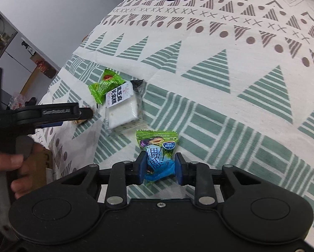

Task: Organize snacks
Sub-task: 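Grasp the yellow wafer bar with the left gripper while the right grasps the blue candy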

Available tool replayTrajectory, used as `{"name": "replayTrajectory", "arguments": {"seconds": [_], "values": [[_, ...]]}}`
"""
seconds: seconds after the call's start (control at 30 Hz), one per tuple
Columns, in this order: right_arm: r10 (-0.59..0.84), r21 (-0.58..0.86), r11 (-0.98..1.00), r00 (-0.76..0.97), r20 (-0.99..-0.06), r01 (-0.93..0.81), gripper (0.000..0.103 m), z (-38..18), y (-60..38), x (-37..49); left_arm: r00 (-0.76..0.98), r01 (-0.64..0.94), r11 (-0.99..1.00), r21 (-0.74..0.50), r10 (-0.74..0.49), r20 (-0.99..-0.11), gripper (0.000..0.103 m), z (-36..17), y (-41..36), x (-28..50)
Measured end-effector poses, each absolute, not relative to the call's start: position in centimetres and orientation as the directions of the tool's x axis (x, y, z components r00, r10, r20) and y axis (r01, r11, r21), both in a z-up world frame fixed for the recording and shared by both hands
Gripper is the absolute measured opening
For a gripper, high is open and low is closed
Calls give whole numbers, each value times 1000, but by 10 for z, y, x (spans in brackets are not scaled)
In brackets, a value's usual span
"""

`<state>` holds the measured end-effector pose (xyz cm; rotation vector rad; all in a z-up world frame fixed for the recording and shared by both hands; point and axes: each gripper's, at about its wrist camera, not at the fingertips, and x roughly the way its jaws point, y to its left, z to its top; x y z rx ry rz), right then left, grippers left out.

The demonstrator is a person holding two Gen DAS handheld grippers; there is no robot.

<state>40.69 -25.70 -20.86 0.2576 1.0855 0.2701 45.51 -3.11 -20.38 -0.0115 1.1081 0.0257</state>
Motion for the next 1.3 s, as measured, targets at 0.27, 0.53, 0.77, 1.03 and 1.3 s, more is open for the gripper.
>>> {"name": "replayTrajectory", "arguments": {"seconds": [0.27,0.53,0.77,1.03,1.3], "values": [[330,334,940,438,-836,-69,28,-209,-264,398,425,1,1000,-14,-13,-905,63,-214,-35,466],[328,334,940,445,-833,-68,28,-200,-263,391,441,-2,999,-48,-42,-897,48,-203,-39,456],[342,342,935,468,-815,-88,28,-185,-256,384,470,-15,997,-73,-57,-881,48,-179,-33,436],[366,353,927,493,-789,-123,28,-165,-242,371,501,-50,995,-88,-51,-864,48,-148,-18,407],[392,354,919,514,-763,-175,28,-147,-224,355,530,-80,992,-99,-42,-847,48,-124,0,375]]}}
